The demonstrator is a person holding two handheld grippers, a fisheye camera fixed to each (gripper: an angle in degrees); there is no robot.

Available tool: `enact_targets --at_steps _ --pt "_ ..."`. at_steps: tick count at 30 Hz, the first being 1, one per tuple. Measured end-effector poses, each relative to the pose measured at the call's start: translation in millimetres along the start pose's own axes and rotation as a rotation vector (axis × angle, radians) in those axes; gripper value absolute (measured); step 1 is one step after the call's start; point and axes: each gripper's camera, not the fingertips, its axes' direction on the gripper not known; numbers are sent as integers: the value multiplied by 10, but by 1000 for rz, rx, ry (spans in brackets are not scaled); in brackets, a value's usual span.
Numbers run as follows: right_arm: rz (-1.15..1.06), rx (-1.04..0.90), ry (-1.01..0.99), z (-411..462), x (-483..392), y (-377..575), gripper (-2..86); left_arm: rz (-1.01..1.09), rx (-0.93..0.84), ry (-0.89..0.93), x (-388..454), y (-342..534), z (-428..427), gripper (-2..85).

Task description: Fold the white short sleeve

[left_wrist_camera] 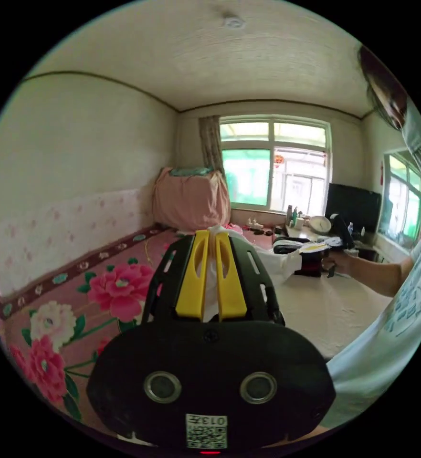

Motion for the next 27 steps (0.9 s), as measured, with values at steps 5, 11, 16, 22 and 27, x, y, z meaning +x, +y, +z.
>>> enact_targets --at_steps 5,11,16,22,27 --pt "5 376 274 -2198 -352 422 6 150 84 109 683 -422 -219 10" --pt "-36 599 683 -4543 -1145 1182 5 321 236 520 1599 -820 -6 10" --pt "25 550 954 -5564 -1691 1687 5 418 198 774 2632 -1004 693 10" --pt "172 463 1160 -6333 -2004 2265 5 411 105 1033 3688 -960 1522 10" --pt "254 452 1251 -6784 -2161 2631 5 431 60 1124 4358 -895 1967 9"
